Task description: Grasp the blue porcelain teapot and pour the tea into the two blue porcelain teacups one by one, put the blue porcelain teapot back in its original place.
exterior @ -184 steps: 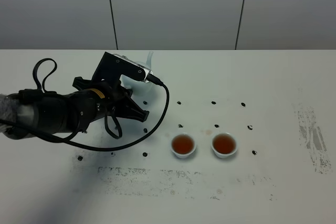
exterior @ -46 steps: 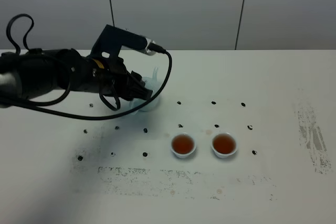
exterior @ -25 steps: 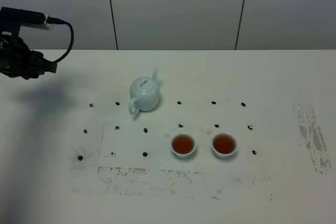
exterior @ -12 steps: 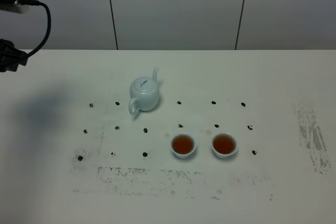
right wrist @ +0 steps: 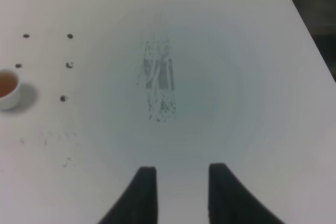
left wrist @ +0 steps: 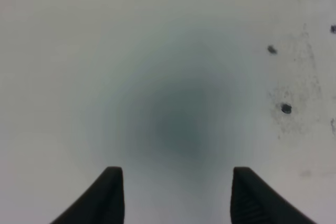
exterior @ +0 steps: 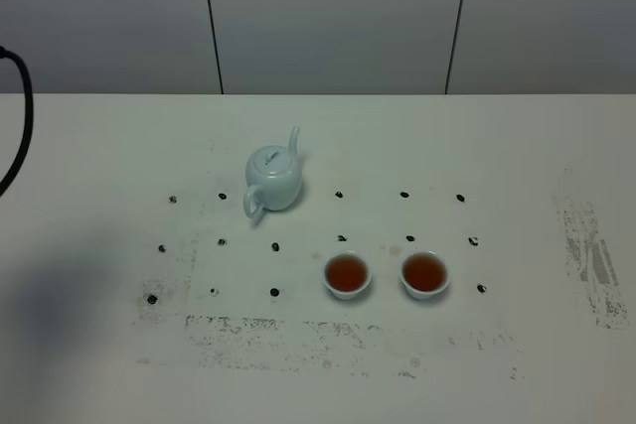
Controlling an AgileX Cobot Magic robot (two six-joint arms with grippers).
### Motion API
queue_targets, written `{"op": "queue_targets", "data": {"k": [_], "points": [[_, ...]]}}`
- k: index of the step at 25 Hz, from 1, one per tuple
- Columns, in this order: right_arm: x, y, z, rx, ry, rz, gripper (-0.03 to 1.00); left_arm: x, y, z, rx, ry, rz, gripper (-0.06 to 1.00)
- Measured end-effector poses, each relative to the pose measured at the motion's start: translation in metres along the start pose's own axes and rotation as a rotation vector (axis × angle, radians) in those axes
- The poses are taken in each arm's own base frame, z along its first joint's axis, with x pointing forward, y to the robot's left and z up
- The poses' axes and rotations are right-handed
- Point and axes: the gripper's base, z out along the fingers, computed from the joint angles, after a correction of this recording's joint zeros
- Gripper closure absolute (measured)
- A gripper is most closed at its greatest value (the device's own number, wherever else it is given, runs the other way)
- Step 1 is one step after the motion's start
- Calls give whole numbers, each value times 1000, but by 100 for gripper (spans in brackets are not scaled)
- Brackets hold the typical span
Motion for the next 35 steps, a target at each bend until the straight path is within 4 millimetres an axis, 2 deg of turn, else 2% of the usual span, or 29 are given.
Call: {"op": "queue_targets", "data": {"k": [5, 9, 15, 18, 22, 27, 35], "points": [[0, 0, 0, 0, 0, -1, 74, 28, -11, -29, 38, 43, -3, 46], [0, 0, 0, 0, 0, -1, 74, 54, -26, -39, 138, 130, -70, 46], [0, 0, 0, 0, 0, -1, 74, 110, -41, -34, 165, 133, -120, 46], [0, 0, 0, 0, 0, 0, 74, 141, -49, -38, 153, 69, -126, 46], [0, 0, 0, 0, 0, 0, 74, 171, -56, -40, 140, 4, -164, 46], [0, 0, 0, 0, 0, 0, 74, 192, -59, -41, 108, -78, -152, 46], [0, 0, 0, 0, 0, -1, 74, 209, -58, -35, 58, -174, -128, 46]]}}
